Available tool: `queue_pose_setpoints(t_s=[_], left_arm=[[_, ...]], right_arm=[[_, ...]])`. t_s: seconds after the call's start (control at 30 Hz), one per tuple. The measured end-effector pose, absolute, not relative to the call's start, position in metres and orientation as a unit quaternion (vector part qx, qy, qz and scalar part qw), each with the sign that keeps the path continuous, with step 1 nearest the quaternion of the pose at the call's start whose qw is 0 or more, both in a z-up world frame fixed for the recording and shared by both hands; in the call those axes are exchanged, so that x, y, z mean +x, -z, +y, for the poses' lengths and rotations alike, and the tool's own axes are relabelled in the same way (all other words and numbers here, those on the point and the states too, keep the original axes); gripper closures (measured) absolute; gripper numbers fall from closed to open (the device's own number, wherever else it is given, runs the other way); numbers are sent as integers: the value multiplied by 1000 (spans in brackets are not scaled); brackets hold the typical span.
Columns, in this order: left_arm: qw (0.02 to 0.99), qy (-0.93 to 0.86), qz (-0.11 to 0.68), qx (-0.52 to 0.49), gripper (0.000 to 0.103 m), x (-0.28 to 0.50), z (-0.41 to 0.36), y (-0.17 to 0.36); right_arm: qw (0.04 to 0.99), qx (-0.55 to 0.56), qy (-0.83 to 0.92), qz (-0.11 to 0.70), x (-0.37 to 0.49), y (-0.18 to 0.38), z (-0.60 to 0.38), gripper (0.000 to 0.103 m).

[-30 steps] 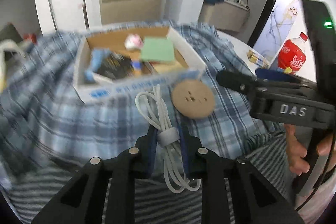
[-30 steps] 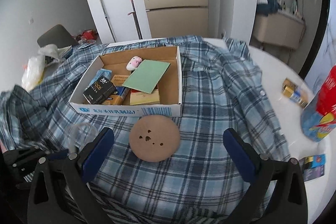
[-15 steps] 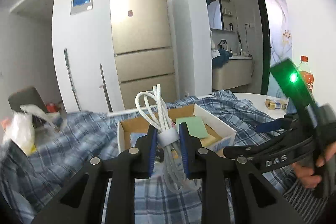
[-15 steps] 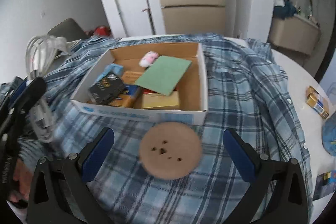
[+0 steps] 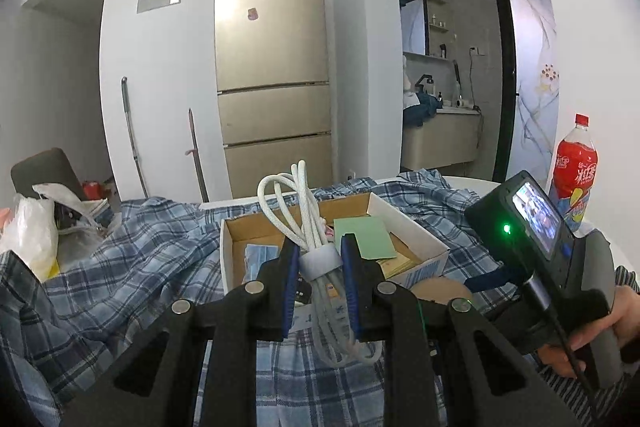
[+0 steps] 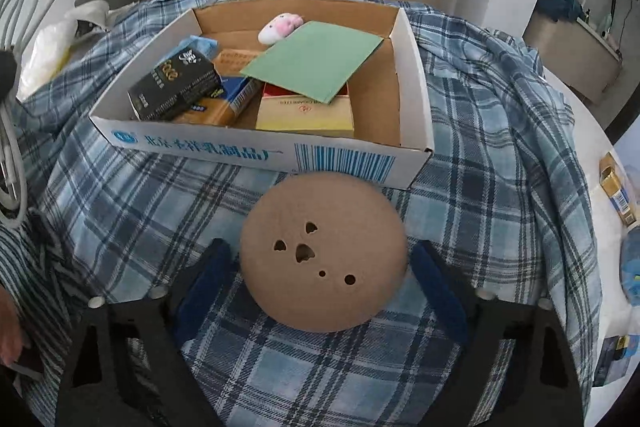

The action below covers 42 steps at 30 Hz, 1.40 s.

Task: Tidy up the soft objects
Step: 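Grasp the round wooden coaster with the right gripper while the left holds the cable, then lift the cable and the coaster up over the box with both grippers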

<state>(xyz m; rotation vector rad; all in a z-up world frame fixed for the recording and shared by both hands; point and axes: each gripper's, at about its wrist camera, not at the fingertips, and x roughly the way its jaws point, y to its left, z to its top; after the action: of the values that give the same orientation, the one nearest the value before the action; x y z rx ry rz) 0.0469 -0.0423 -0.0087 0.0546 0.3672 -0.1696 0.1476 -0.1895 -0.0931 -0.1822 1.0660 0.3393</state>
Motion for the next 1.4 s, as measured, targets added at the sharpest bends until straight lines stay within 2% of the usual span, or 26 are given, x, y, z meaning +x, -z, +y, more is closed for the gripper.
queue_pose_setpoints(t_s=[0.43, 0.87, 0.97, 1.1, 1.4], left_arm=[[983, 79, 164, 24, 81, 40, -40, 6], [983, 86, 162, 8, 81, 22, -33, -9], [982, 95, 165, 1, 81, 15, -31, -20], [989, 76, 121, 49, 81, -2, -37, -39], [993, 62, 86, 42, 81, -1, -38, -94]], right_arm=[[872, -76, -174, 451, 132, 75, -195, 22], [915, -51, -205, 344, 102, 35, -202, 22], [927, -55, -199, 314, 93, 19, -202, 22], [945, -71, -184, 262, 82, -17, -202, 22], [963, -74, -180, 189, 64, -98, -192, 22]])
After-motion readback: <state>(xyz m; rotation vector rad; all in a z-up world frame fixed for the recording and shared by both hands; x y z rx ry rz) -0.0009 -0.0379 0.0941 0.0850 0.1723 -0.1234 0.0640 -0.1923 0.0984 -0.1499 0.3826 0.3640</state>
